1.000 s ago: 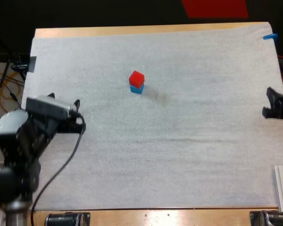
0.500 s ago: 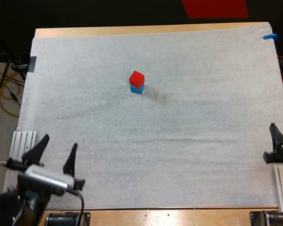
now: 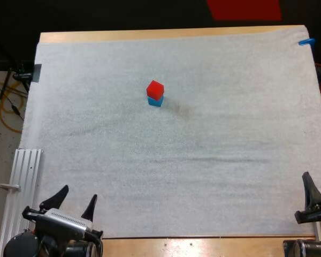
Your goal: Stack red cube on blue cube
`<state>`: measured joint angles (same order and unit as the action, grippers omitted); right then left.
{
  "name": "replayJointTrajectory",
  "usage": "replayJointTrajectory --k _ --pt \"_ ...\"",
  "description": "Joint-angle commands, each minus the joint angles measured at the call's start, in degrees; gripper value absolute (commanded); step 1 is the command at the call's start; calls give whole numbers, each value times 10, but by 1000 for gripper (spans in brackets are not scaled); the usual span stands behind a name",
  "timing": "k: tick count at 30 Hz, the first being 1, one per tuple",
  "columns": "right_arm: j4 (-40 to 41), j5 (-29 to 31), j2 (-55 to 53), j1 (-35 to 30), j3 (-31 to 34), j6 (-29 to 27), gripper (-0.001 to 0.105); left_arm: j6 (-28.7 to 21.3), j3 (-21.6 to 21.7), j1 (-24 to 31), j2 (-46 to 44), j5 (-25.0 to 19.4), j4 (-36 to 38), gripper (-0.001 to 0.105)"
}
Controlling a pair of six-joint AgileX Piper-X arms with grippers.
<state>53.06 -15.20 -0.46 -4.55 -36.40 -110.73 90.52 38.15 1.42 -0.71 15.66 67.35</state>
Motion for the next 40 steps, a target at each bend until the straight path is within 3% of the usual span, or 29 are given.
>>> replayJointTrajectory --k 1,8,12,16,40 --pt "15 -4 -25 2 -2 -5 59 2 -5 -1 -81 0 11 63" --pt "25 -27 -25 2 33 -9 59 1 -45 -1 -80 0 -16 63" --pt "33 -27 -25 2 59 28 59 5 -70 -1 -79 0 -56 63" --pt "38 -27 -24 2 69 28 59 5 -87 -1 -79 0 -91 63" --pt "47 -27 -24 2 69 30 59 5 -88 -1 -79 0 -95 63"
